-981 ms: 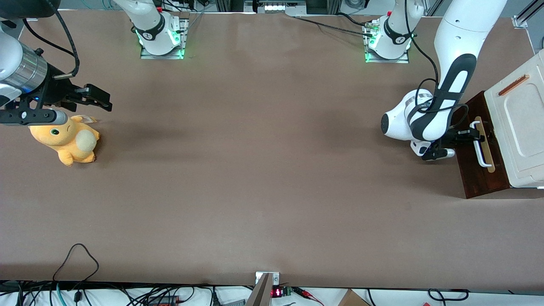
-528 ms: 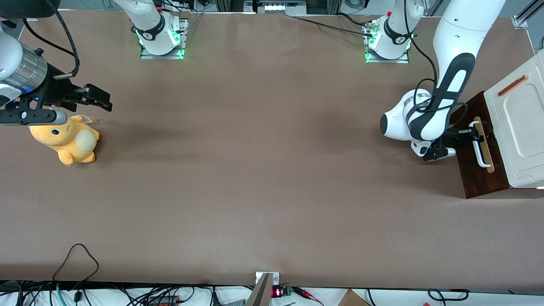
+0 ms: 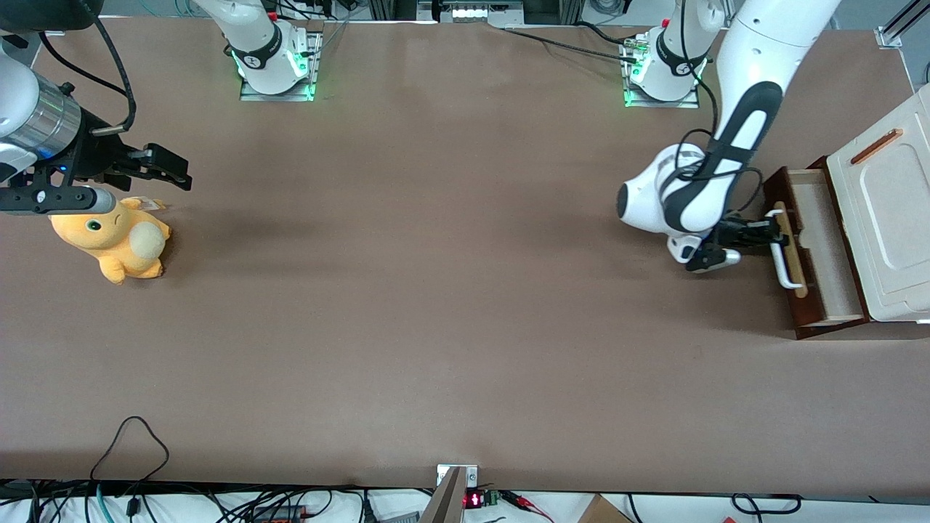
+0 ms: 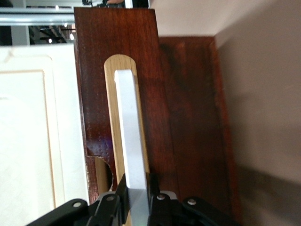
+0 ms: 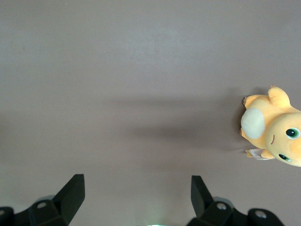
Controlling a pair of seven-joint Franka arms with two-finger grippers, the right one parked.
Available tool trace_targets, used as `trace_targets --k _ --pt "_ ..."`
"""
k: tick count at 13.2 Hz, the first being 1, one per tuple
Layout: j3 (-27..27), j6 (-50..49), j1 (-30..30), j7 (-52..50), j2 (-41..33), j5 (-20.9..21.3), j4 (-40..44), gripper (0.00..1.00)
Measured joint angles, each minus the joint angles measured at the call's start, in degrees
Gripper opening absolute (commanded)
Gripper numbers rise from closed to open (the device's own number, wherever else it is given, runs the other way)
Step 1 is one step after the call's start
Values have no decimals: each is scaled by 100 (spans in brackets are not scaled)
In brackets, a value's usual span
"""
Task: Open lower drawer with left arm only
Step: 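Pull the handle away from the cabinet with the left gripper, then open the left gripper and back it away from the handle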
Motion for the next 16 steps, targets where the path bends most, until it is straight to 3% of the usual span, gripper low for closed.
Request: trace_targets --k 1,3,5,7,10,12,16 --pt "-120 -9 -42 0 -4 -63 27 1" --pt "-222 -30 -111 -2 -4 -128 38 20" --pt "-228 -9 -111 14 0 -136 38 100" --pt "-230 50 -107 24 1 -171 42 100" --pt "-232 160 -99 52 -64 -711 217 100" --pt "-243 355 -106 434 -297 -1460 482 100" --pt "-248 452 -108 1850 -1121 -3396 1364 100"
